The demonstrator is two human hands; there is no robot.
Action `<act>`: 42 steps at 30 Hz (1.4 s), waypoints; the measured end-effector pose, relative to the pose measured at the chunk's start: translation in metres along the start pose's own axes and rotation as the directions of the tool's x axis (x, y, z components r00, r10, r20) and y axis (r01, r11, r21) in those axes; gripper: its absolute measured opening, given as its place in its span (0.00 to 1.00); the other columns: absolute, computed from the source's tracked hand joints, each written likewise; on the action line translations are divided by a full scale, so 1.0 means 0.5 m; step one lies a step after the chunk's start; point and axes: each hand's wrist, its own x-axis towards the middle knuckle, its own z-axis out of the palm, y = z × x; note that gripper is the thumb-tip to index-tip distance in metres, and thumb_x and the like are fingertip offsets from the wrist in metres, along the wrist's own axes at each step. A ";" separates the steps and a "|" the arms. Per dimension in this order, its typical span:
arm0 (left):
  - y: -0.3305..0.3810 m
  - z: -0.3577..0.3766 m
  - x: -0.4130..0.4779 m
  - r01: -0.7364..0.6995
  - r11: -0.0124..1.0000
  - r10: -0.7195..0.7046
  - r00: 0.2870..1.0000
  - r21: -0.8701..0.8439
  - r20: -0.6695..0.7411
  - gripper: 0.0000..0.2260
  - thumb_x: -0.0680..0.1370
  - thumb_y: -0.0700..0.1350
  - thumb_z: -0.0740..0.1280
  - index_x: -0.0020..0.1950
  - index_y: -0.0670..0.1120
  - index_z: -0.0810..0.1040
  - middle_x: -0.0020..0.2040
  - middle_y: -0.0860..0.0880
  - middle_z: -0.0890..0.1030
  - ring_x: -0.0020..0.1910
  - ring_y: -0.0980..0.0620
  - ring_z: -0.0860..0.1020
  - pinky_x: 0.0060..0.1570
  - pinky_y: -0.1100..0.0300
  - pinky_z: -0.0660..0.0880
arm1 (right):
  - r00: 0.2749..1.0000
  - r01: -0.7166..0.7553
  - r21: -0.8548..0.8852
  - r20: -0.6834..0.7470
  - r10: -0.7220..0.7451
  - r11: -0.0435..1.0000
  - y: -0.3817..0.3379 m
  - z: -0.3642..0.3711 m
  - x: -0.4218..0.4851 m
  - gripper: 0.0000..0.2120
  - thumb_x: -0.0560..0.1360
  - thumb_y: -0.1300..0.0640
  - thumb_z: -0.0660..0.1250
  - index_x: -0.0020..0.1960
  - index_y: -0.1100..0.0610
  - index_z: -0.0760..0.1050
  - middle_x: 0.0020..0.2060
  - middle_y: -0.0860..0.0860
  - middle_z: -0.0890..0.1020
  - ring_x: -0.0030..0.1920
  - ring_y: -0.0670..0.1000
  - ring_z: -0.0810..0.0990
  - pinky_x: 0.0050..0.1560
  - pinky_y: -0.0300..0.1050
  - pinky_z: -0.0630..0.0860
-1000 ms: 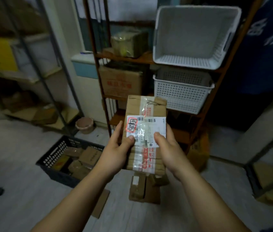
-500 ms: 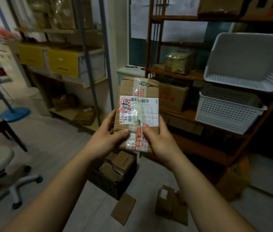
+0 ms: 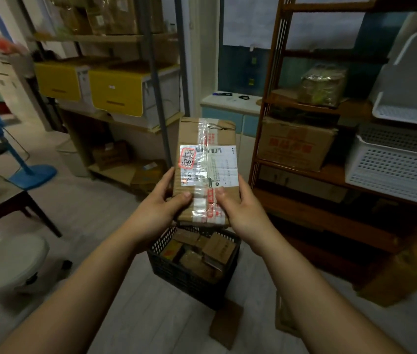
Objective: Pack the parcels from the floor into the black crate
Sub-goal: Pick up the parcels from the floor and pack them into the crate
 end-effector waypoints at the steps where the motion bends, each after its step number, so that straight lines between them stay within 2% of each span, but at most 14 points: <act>1: -0.004 -0.009 0.020 0.007 1.000 -0.007 1.000 0.008 -0.002 0.30 0.77 0.44 0.65 0.74 0.62 0.57 0.63 0.49 0.77 0.55 0.49 0.81 0.56 0.46 0.77 | 1.000 -0.016 -0.015 -0.016 0.016 1.000 0.006 0.010 0.022 0.17 0.78 0.48 0.64 0.64 0.38 0.66 0.57 0.45 0.79 0.54 0.48 0.82 0.54 0.51 0.80; 5: -0.013 -0.048 0.132 0.048 0.994 -0.049 0.999 0.098 0.008 0.29 0.79 0.45 0.64 0.75 0.60 0.55 0.63 0.50 0.77 0.53 0.53 0.81 0.55 0.50 0.78 | 0.990 -0.041 -0.086 -0.136 0.029 0.995 0.043 0.047 0.133 0.29 0.64 0.30 0.63 0.65 0.30 0.63 0.61 0.46 0.76 0.56 0.51 0.80 0.54 0.57 0.79; 9: 0.002 -0.098 0.255 0.071 0.986 -0.073 0.997 0.150 0.009 0.29 0.79 0.43 0.63 0.75 0.58 0.54 0.55 0.56 0.78 0.48 0.57 0.81 0.43 0.59 0.79 | 0.987 -0.009 -0.006 -0.161 0.008 1.000 0.059 0.082 0.252 0.27 0.77 0.47 0.64 0.72 0.37 0.57 0.64 0.46 0.74 0.54 0.48 0.81 0.51 0.53 0.81; 14: 0.009 -0.167 0.378 0.105 0.978 -0.107 0.994 0.178 0.003 0.33 0.78 0.44 0.65 0.76 0.60 0.50 0.63 0.50 0.76 0.53 0.51 0.80 0.52 0.50 0.78 | 0.988 0.014 -0.099 -0.154 -0.029 0.995 0.070 0.116 0.380 0.45 0.62 0.35 0.67 0.73 0.34 0.47 0.69 0.46 0.69 0.64 0.51 0.74 0.58 0.59 0.77; 18: -0.023 -0.215 0.465 0.190 0.977 -0.189 0.982 0.095 -0.027 0.43 0.75 0.42 0.69 0.76 0.59 0.41 0.58 0.50 0.78 0.49 0.52 0.81 0.50 0.48 0.78 | 0.985 -0.004 -0.253 -0.170 -0.041 0.967 0.092 0.129 0.453 0.48 0.68 0.44 0.72 0.76 0.38 0.43 0.72 0.47 0.63 0.64 0.47 0.70 0.60 0.50 0.75; 20: -0.041 -0.236 0.504 0.253 0.960 -0.260 0.964 0.121 0.047 0.42 0.73 0.40 0.71 0.75 0.60 0.47 0.57 0.49 0.79 0.51 0.46 0.81 0.50 0.46 0.78 | 0.986 -0.041 -0.357 -0.168 -0.020 0.933 0.104 0.135 0.481 0.46 0.71 0.46 0.71 0.78 0.43 0.44 0.71 0.47 0.61 0.62 0.44 0.68 0.57 0.40 0.69; 24: -0.079 -0.286 0.595 0.366 0.912 -0.396 0.904 0.187 0.159 0.23 0.75 0.46 0.69 0.68 0.53 0.66 0.57 0.48 0.80 0.53 0.45 0.80 0.47 0.48 0.79 | 0.974 -0.137 -0.411 -0.222 0.047 0.901 0.133 0.168 0.537 0.44 0.72 0.48 0.71 0.78 0.46 0.47 0.73 0.47 0.61 0.67 0.47 0.67 0.61 0.40 0.67; 26: -0.095 -0.314 0.643 0.380 0.895 -0.427 0.881 0.236 0.202 0.18 0.76 0.53 0.67 0.64 0.50 0.72 0.54 0.47 0.82 0.52 0.45 0.80 0.50 0.46 0.77 | 0.962 -0.164 -0.427 -0.269 0.048 0.889 0.144 0.194 0.560 0.44 0.72 0.49 0.72 0.78 0.47 0.48 0.73 0.46 0.60 0.67 0.44 0.66 0.61 0.37 0.66; 28: -0.111 -0.347 0.688 0.362 0.897 -0.423 0.869 0.253 0.258 0.13 0.76 0.52 0.66 0.59 0.49 0.76 0.48 0.46 0.84 0.48 0.46 0.81 0.46 0.50 0.78 | 0.948 -0.205 -0.456 -0.312 0.060 0.866 0.154 0.227 0.584 0.44 0.72 0.49 0.71 0.78 0.47 0.47 0.74 0.45 0.57 0.65 0.41 0.64 0.61 0.35 0.64; 31: -0.128 -0.390 0.733 0.331 0.911 -0.404 0.841 0.248 0.360 0.08 0.77 0.46 0.66 0.56 0.49 0.77 0.42 0.49 0.84 0.36 0.52 0.82 0.29 0.61 0.76 | 0.913 -0.317 -0.514 -0.393 0.109 0.797 0.166 0.290 0.618 0.51 0.69 0.41 0.71 0.78 0.47 0.41 0.74 0.47 0.54 0.71 0.49 0.62 0.69 0.45 0.64; 33: -0.134 -0.405 0.754 0.331 0.908 -0.414 0.803 0.256 0.429 0.10 0.77 0.44 0.66 0.58 0.46 0.77 0.39 0.48 0.84 0.31 0.53 0.82 0.26 0.62 0.76 | 0.875 -0.417 -0.528 -0.454 0.169 0.740 0.168 0.326 0.636 0.55 0.66 0.35 0.70 0.77 0.47 0.36 0.74 0.49 0.51 0.73 0.55 0.56 0.71 0.52 0.62; 35: -0.140 -0.408 0.775 0.340 0.897 -0.439 0.758 0.284 0.482 0.10 0.77 0.43 0.67 0.58 0.46 0.77 0.44 0.45 0.85 0.39 0.47 0.84 0.37 0.54 0.81 | 0.833 -0.506 -0.532 -0.505 0.226 0.679 0.163 0.348 0.641 0.58 0.65 0.33 0.70 0.77 0.48 0.33 0.74 0.49 0.47 0.74 0.55 0.51 0.70 0.53 0.61; 37: -0.145 -0.399 0.788 0.328 0.888 -0.456 0.714 0.322 0.531 0.10 0.77 0.43 0.68 0.58 0.47 0.78 0.50 0.44 0.84 0.48 0.44 0.83 0.52 0.46 0.79 | 0.791 -0.575 -0.521 -0.551 0.267 0.630 0.160 0.359 0.640 0.60 0.64 0.32 0.70 0.76 0.49 0.31 0.74 0.48 0.45 0.73 0.55 0.49 0.69 0.53 0.61; 42: -0.188 -0.370 0.804 0.294 0.874 -0.476 0.674 0.386 0.565 0.15 0.75 0.46 0.69 0.61 0.49 0.75 0.50 0.48 0.84 0.48 0.45 0.83 0.53 0.45 0.79 | 0.708 -0.692 -0.510 -0.617 0.344 0.510 0.195 0.352 0.648 0.60 0.63 0.29 0.67 0.75 0.50 0.30 0.70 0.54 0.52 0.70 0.57 0.57 0.66 0.56 0.67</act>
